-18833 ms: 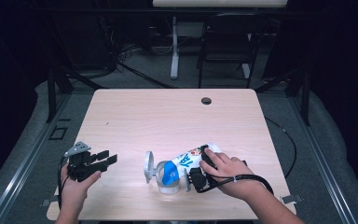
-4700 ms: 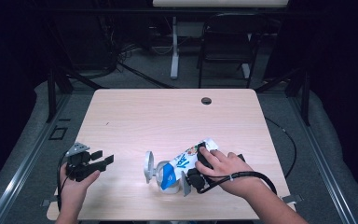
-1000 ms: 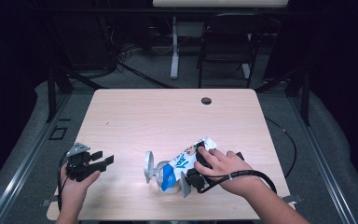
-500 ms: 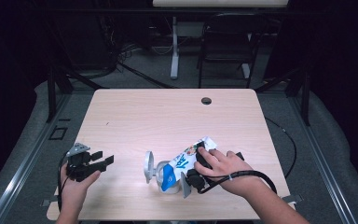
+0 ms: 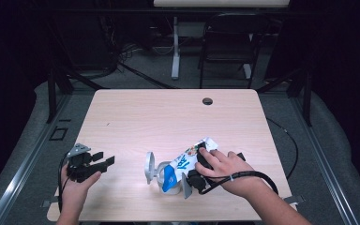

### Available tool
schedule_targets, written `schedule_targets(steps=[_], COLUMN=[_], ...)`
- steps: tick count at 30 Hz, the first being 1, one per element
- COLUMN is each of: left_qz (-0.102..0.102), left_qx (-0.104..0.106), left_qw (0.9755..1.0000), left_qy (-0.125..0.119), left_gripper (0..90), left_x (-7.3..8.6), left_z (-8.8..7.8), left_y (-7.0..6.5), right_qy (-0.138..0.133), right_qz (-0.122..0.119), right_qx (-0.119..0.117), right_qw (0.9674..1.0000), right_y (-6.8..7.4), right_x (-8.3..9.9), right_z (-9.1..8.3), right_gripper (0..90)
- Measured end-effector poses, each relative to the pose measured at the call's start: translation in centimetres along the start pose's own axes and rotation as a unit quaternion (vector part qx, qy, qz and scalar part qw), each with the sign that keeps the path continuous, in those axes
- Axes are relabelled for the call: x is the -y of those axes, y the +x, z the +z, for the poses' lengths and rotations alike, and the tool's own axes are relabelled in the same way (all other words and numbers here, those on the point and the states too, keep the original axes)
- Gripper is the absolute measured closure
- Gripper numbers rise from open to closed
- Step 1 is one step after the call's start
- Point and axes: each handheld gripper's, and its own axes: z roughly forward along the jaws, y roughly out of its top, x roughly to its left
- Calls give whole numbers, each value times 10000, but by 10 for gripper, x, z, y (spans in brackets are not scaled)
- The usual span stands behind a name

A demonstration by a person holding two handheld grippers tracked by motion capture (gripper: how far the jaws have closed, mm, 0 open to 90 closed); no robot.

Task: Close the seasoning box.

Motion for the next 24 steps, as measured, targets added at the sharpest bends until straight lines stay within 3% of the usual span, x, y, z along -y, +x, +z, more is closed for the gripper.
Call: schedule_targets(steps=[24], left_qz=[-10], left_qx=[-6], left_qw=[10000], left_qy=[4], left_gripper=[431], left_x=[0], left_z=[0], left_y=[0], right_qy=[35], right_qz=[-54], right_qx=[9], right_qw=[10000], right_y=[-1], right_x=[0], right_z=[-1], right_gripper=[561])
